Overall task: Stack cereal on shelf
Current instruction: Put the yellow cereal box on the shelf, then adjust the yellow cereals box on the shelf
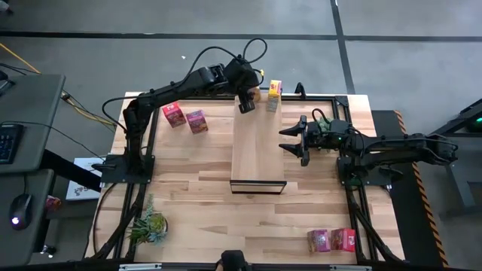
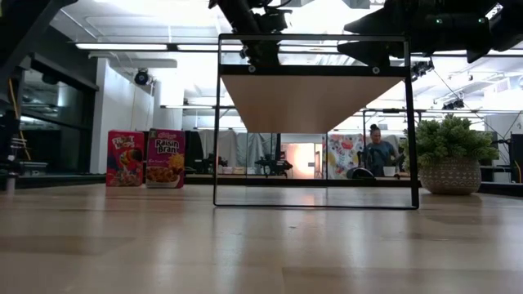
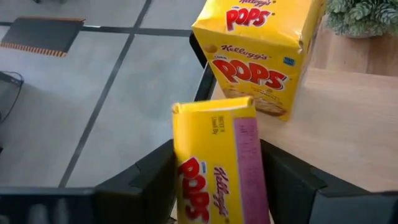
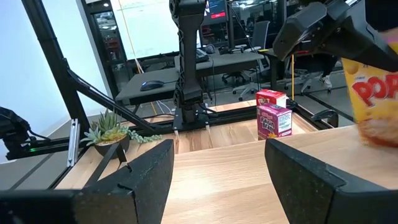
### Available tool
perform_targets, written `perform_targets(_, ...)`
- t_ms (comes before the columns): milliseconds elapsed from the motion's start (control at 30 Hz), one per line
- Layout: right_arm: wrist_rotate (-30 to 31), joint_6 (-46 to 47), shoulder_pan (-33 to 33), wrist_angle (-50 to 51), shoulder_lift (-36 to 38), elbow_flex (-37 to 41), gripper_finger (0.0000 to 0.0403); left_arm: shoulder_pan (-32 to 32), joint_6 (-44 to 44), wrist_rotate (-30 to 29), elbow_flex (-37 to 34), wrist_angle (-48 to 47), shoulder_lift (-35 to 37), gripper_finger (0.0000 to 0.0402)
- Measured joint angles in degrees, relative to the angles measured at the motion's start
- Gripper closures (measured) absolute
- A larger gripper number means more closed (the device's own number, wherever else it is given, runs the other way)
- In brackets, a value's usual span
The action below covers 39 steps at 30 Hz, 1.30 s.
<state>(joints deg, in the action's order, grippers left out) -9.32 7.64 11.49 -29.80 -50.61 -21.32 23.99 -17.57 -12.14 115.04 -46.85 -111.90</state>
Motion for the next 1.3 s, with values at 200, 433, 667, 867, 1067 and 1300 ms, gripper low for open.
perform_targets(200,-0.2,0.0,0.0,0.0,0.0,0.0,0.0158,0.0,0.8,0.0,0.0,0.3,0.0,0.0175)
perform_targets(433,-0.2,-0.1,0.0,0.0,0.0,0.0,0.0158,0.0,-2.2,-1.9,0.0,1.1,1.8,0.0168)
perform_targets(667,-0.1,-0.2,0.0,0.3,0.0,0.0,0.0158,0.0,-1.9,-3.6,0.0,0.5,7.9,0.0179)
perform_targets(867,-0.1,0.0,0.0,0.5,0.0,0.1,0.0158,1.9,5.2,-1.6,-5.1,-1.3,14.3,0.0262)
perform_targets(1067,-0.1,0.0,0.0,0.6,0.0,0.1,0.0158,7.5,10.9,0.1,-30.6,16.5,23.3,0.0387)
perform_targets(1300,0.4,-0.2,0.0,0.5,0.0,0.1,0.0158,9.5,15.7,3.0,-57.3,53.9,27.3,0.0399)
